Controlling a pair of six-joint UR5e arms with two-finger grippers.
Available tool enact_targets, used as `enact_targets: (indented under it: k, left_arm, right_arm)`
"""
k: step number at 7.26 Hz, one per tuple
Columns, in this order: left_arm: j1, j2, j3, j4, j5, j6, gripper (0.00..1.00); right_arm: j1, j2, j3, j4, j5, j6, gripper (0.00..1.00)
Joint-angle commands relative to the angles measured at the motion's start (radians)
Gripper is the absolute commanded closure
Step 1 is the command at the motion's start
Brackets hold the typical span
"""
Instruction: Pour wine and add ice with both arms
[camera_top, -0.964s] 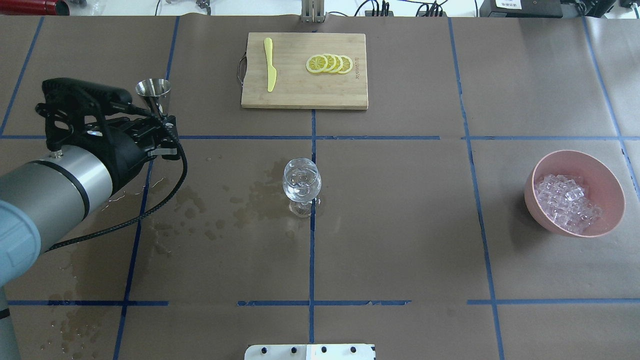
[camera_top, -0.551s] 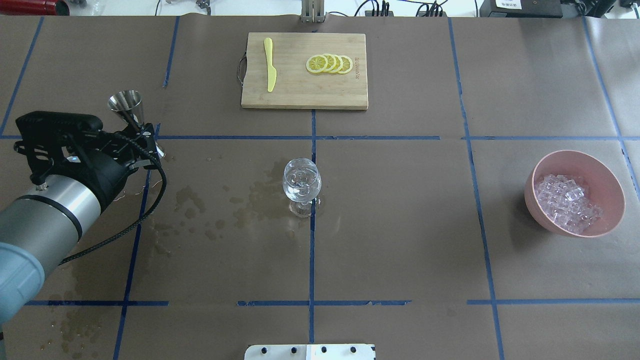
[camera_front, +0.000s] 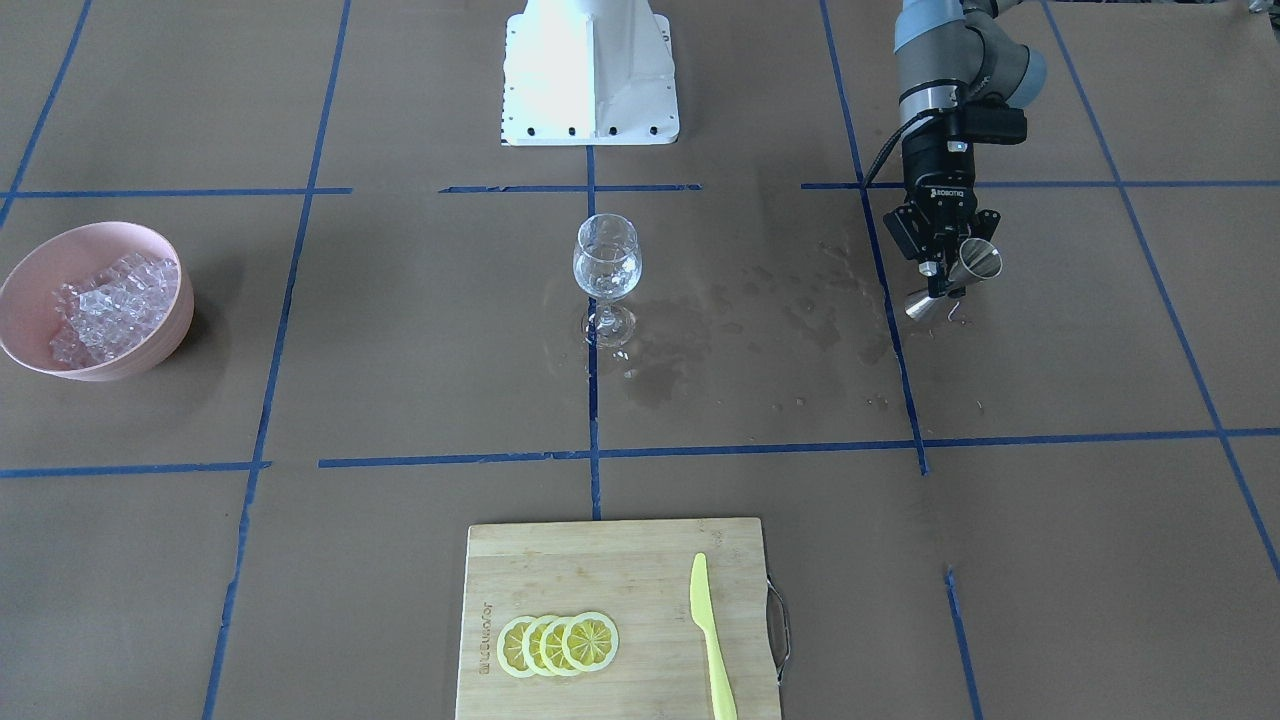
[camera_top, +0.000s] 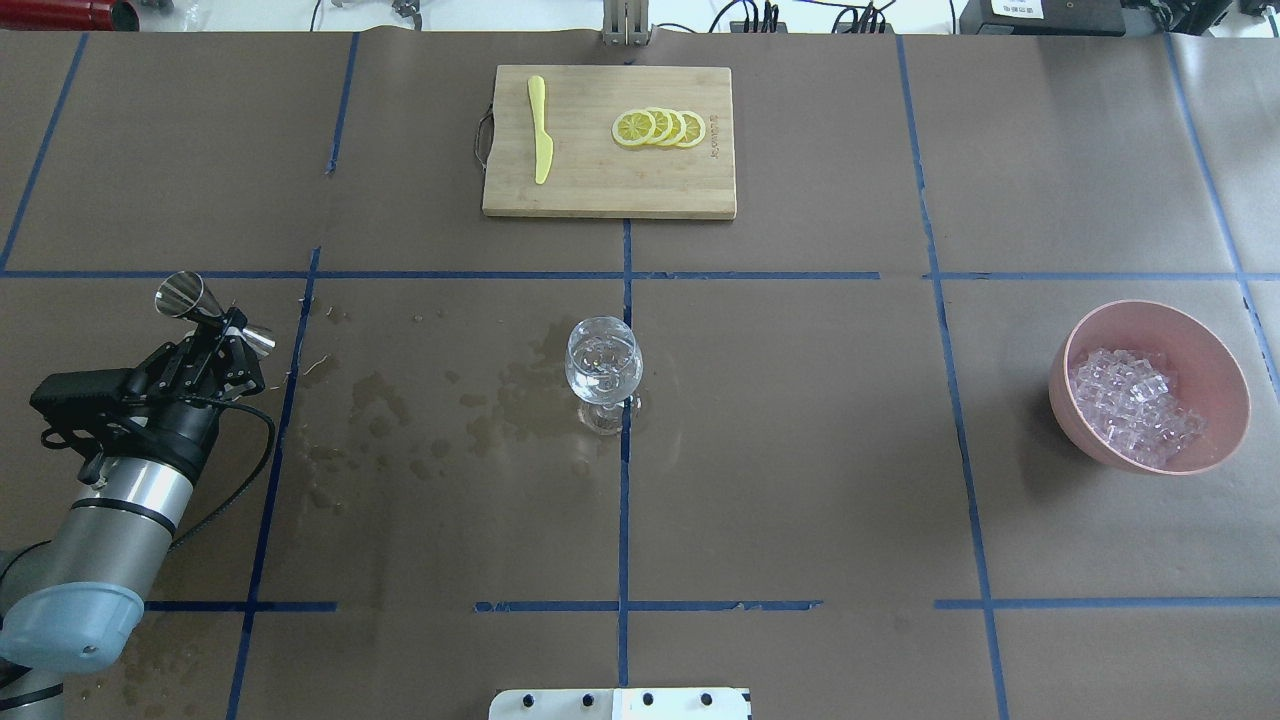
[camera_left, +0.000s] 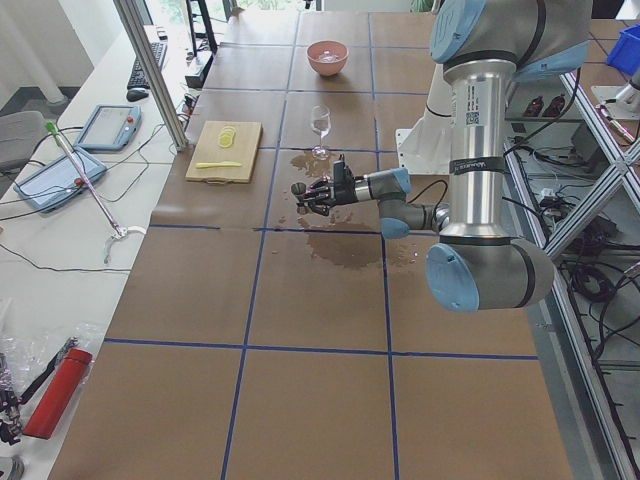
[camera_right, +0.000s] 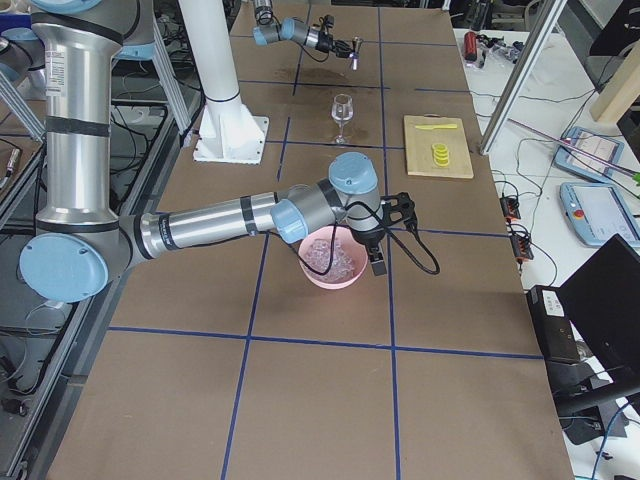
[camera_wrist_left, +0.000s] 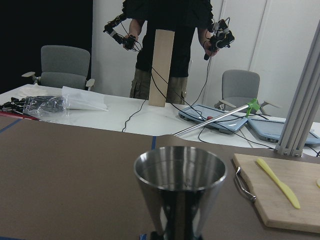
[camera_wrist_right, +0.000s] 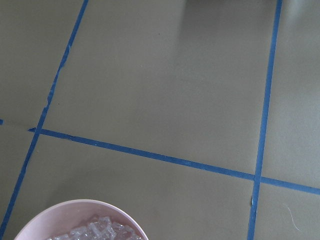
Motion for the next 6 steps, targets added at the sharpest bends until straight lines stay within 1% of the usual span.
enact_targets:
  k: [1,3,6]
  left_arm:
    - [0.049,0.009,0.09,-0.037,0.06,-0.002,1.0]
    - [0.071,0.009,0.136,-0.037,0.059,-0.002,1.0]
    - [0.098,0.009,0.149,-0.039,0.059,-0.002,1.0]
  right_arm:
    - [0.0,0.0,0.001,0.0,-0.001,-0.001,0.0]
    - [0.0,0.0,0.003,0.0,0.001,-0.001,0.0]
    - [0.0,0.0,0.006,0.0,-0.001,0.0,0.0]
